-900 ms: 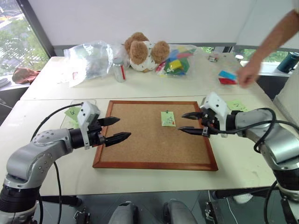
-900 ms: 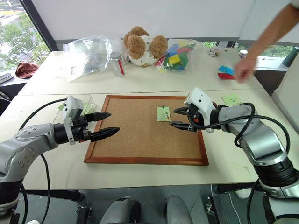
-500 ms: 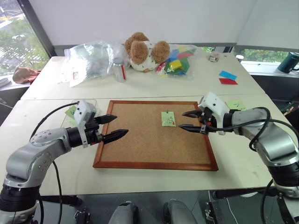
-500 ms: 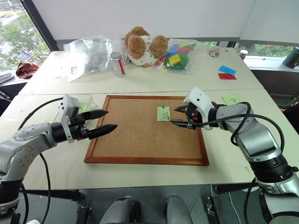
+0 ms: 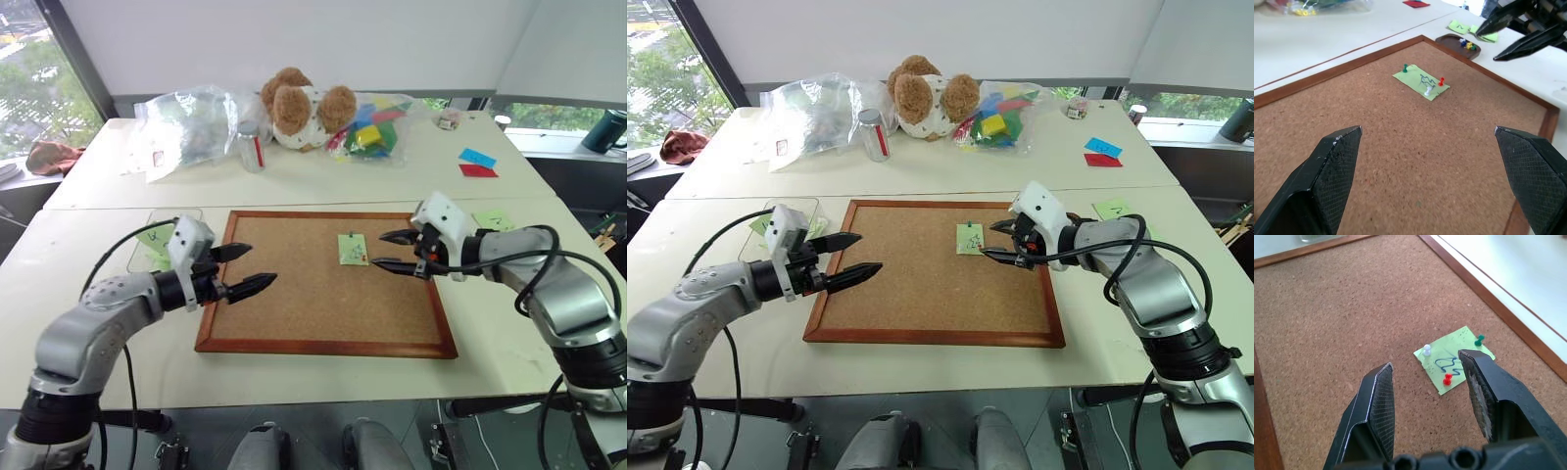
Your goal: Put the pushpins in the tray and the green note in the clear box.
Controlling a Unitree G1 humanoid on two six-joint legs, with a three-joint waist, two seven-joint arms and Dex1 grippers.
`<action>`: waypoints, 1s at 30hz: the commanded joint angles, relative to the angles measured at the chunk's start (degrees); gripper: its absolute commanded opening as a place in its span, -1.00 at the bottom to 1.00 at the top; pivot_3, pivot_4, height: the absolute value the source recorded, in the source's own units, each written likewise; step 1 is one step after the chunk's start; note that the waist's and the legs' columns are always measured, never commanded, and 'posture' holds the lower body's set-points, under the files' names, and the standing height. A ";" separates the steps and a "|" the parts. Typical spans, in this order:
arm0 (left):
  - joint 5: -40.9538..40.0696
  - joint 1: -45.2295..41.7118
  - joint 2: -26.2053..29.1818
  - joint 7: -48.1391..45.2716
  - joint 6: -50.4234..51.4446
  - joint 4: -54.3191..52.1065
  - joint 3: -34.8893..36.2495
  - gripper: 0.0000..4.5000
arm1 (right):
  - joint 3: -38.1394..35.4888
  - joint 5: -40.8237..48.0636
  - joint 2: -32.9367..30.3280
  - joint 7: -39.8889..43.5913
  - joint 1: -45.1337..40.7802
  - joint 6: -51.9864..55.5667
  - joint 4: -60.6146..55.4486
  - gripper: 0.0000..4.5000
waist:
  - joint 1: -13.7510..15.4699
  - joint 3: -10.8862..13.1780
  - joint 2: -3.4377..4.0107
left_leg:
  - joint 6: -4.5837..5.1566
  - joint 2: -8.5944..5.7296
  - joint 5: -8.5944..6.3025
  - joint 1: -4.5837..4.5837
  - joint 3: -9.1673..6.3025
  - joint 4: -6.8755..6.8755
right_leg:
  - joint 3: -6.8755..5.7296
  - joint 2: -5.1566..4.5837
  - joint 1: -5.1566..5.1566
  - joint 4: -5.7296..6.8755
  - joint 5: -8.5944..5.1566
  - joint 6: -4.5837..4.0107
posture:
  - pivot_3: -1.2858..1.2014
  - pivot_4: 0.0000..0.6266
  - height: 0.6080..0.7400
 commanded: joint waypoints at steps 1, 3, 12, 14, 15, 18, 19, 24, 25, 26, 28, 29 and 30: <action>4.45 1.03 -1.06 0.44 -4.17 0.32 -2.78 0.98 | -0.27 -1.04 0.81 -1.21 -1.60 -0.59 0.01 0.04 | -0.01 0.00 0.00 | 0.00 0.00 0.00 0.00 0.00 0.00 | 0.00 0.00 0.00 0.00 0.00 0.00 | 0.03 -0.52 1.00; 6.84 1.07 -2.82 1.53 -6.35 1.96 -4.39 0.98 | -0.14 -1.50 1.59 -2.04 -2.22 -0.45 1.03 0.04 | 0.00 0.00 0.00 | 0.00 0.00 0.00 0.00 0.00 -0.01 | 0.00 0.00 -0.01 0.00 0.00 0.00 | 0.03 -0.52 1.00; 15.34 -2.21 -10.47 3.00 -13.93 11.62 -10.52 -0.96 | 2.49 -4.28 10.03 -8.74 -8.46 4.35 10.07 0.04 | -0.03 0.00 0.00 | -0.01 0.00 0.01 -0.01 0.01 0.01 | -0.01 0.01 -0.05 0.04 0.00 0.01 | 0.03 -0.52 1.00; 15.96 -2.44 -11.71 2.93 -14.19 13.21 -11.29 -0.98 | 3.11 -5.27 12.34 -10.53 -10.46 5.00 13.58 0.04 | -0.05 0.00 0.00 | -0.03 -0.01 0.02 -0.05 0.01 0.01 | -0.01 0.01 -0.10 0.05 0.00 0.01 | 0.03 -0.52 1.00; 16.36 -2.28 -12.33 2.93 -14.55 13.92 -11.62 -0.98 | 3.38 -5.78 13.49 -11.24 -11.29 4.66 15.52 0.04 | -0.06 0.00 0.00 | -0.03 -0.01 0.02 -0.05 0.02 0.01 | -0.01 0.01 -0.11 0.06 0.00 0.01 | 0.03 -0.52 1.00; 18.05 -1.73 -13.18 2.82 -15.75 15.96 -12.59 -0.98 | 3.97 -6.99 16.75 -12.66 -13.43 2.88 21.36 0.04 | -0.12 0.00 0.00 | -0.11 -0.01 0.06 -0.07 0.03 0.01 | -0.01 0.02 -0.13 0.07 0.01 0.01 | 0.03 -0.52 1.00; 18.49 -1.70 -13.32 2.74 -16.01 16.54 -12.70 -0.98 | 3.92 -7.20 17.65 -12.95 -14.09 2.65 22.97 0.04 | -0.14 0.00 0.00 | -0.12 -0.01 0.07 -0.07 0.03 0.01 | -0.01 0.03 -0.14 0.08 0.01 0.01 | 0.03 -0.52 1.00; 19.76 -1.47 -13.59 2.66 -17.02 18.38 -12.55 -0.98 | 5.09 -9.49 20.90 -13.25 -16.98 -1.64 32.44 0.04 | -0.17 -0.01 0.01 | -0.11 -0.02 0.06 -0.06 0.04 0.03 | -0.01 0.03 -0.14 0.12 0.01 0.01 | 0.03 -0.52 1.00; 19.88 -1.27 -13.56 2.65 -17.11 18.41 -12.47 -0.98 | 5.12 -9.72 21.57 -13.26 -17.58 -2.47 34.17 0.04 | -0.19 -0.01 0.01 | -0.11 -0.02 0.06 -0.06 0.04 0.03 | 0.00 0.03 -0.14 0.13 0.01 0.01 | 0.03 -0.52 1.00; 19.97 -1.08 -13.57 2.72 -17.10 18.36 -12.38 -0.98 | 5.21 -9.99 22.11 -13.25 -18.12 -3.39 35.80 0.04 | -0.21 -0.01 0.02 | -0.11 -0.02 0.06 -0.05 0.04 0.03 | -0.01 0.03 -0.14 0.14 0.01 0.01 | 0.03 -0.52 1.00; 20.12 -0.72 -13.53 2.77 -17.19 18.12 -12.37 -0.98 | 5.12 -10.56 23.11 -13.37 -19.19 -4.93 39.25 0.04 | -0.25 -0.01 0.02 | -0.09 -0.01 0.06 -0.04 0.04 0.03 | -0.01 0.03 -0.14 0.15 0.01 0.01 | 0.03 -0.52 1.00; 20.15 -0.64 -13.56 2.82 -17.19 18.02 -12.39 -0.98 | 5.09 -10.90 23.38 -13.32 -19.53 -5.62 40.43 0.04 | -0.26 -0.01 0.02 | -0.09 -0.01 0.05 -0.04 0.04 0.03 | -0.01 0.03 -0.14 0.16 0.01 0.01 | 0.03 -0.52 1.00; 20.16 -0.56 -13.56 2.87 -17.17 17.93 -12.37 -0.98 | 4.98 -11.00 23.71 -13.19 -19.86 -6.08 41.45 0.04 | -0.28 -0.02 0.02 | -0.09 -0.01 0.05 -0.03 0.04 0.03 | -0.01 0.03 -0.14 0.17 0.01 0.01 | 0.03 -0.52 1.00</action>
